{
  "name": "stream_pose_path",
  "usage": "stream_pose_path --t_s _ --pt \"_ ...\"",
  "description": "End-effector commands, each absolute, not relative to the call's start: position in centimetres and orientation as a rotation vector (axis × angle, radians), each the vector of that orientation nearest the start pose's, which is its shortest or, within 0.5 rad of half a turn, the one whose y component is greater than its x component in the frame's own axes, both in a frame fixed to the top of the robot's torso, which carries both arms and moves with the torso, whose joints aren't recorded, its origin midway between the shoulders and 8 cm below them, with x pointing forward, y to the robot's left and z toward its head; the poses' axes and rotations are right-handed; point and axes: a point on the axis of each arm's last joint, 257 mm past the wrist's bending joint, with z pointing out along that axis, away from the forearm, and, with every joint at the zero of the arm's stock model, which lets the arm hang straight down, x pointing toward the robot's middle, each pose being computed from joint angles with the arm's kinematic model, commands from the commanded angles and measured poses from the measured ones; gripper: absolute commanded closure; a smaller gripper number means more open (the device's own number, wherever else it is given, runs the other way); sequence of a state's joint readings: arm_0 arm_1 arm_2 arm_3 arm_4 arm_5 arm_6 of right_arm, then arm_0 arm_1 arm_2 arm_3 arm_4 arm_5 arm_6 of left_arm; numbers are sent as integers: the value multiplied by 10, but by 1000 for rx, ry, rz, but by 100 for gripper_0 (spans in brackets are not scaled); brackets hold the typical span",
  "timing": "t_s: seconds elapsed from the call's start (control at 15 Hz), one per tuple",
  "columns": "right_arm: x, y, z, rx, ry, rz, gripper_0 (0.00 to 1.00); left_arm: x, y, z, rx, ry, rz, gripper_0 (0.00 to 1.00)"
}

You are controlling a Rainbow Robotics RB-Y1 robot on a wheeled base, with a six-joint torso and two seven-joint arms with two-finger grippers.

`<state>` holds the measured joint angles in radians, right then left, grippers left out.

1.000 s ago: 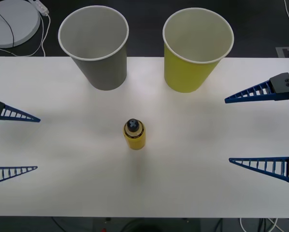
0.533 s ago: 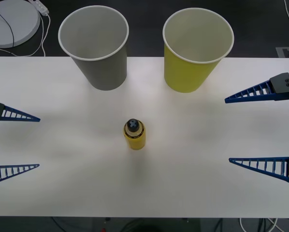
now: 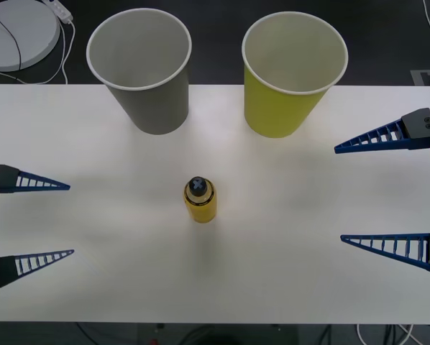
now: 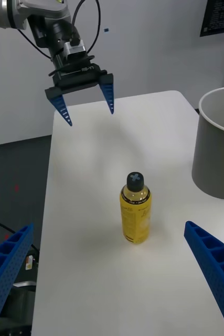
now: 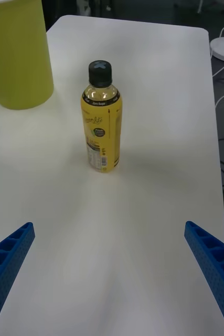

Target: Put the can into the green bin and the plastic bottle into the gray bin

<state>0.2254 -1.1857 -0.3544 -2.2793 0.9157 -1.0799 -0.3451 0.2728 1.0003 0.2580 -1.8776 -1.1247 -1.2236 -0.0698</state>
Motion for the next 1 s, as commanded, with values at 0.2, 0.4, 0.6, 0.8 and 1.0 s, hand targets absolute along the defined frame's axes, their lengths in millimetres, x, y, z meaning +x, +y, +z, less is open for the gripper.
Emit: stream_pose_path --t_s 0.2,0.4,0.6,0.8,1.0 --pt "281 -164 -39 -1477 1387 629 0 336 245 -191 1392 1489 -439 0" --pt "281 -164 -39 -1477 1387 629 0 340 226 -202 1348 1474 -455 0" --pt "281 -164 -39 -1477 1387 629 0 345 207 -214 1351 1461 -452 0" --pt "281 -164 -39 -1477 1387 629 0 349 193 -220 1338 1453 -450 0" --pt "281 -164 -39 -1477 1387 629 0 352 191 -232 1336 1474 -428 0"
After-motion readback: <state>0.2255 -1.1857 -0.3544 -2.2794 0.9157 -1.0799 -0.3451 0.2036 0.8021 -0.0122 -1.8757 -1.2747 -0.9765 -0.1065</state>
